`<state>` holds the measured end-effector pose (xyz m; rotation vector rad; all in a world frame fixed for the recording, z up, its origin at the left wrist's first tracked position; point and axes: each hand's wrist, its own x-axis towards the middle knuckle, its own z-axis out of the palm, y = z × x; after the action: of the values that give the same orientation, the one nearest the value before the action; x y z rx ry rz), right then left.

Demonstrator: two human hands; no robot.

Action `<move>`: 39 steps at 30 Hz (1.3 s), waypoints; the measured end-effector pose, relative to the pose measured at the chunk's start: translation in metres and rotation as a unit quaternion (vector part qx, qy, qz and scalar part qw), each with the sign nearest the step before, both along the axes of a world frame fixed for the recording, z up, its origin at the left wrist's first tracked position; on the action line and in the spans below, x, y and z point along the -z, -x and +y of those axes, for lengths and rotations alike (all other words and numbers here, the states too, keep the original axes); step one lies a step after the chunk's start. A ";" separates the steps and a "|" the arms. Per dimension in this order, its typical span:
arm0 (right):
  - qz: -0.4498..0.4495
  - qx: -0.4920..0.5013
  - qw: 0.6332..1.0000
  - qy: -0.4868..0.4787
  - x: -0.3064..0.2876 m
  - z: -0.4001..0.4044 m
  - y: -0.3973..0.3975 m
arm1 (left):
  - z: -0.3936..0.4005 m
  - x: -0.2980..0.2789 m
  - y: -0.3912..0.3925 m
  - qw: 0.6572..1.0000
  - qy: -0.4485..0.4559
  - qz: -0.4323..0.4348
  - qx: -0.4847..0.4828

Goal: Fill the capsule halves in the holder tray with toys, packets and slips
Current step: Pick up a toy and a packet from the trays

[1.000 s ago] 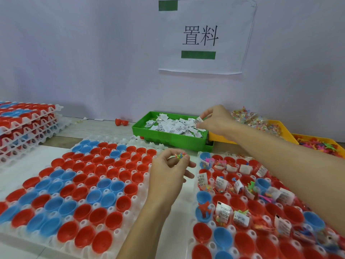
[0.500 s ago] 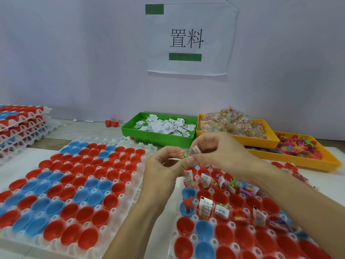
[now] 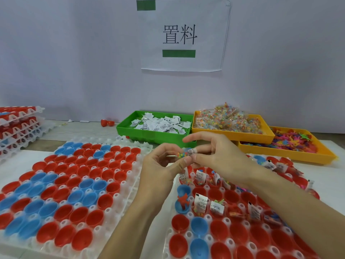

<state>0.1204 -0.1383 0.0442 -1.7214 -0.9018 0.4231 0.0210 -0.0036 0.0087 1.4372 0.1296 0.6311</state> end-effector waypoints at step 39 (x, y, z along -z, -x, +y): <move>0.007 0.119 0.986 -0.113 0.009 0.011 0.012 | -0.001 -0.001 -0.003 0.980 0.196 0.031 0.018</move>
<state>0.1083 -0.1276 0.0353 -1.5912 -0.6941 0.1672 0.0243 -0.0049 0.0095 1.0746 0.2633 0.4982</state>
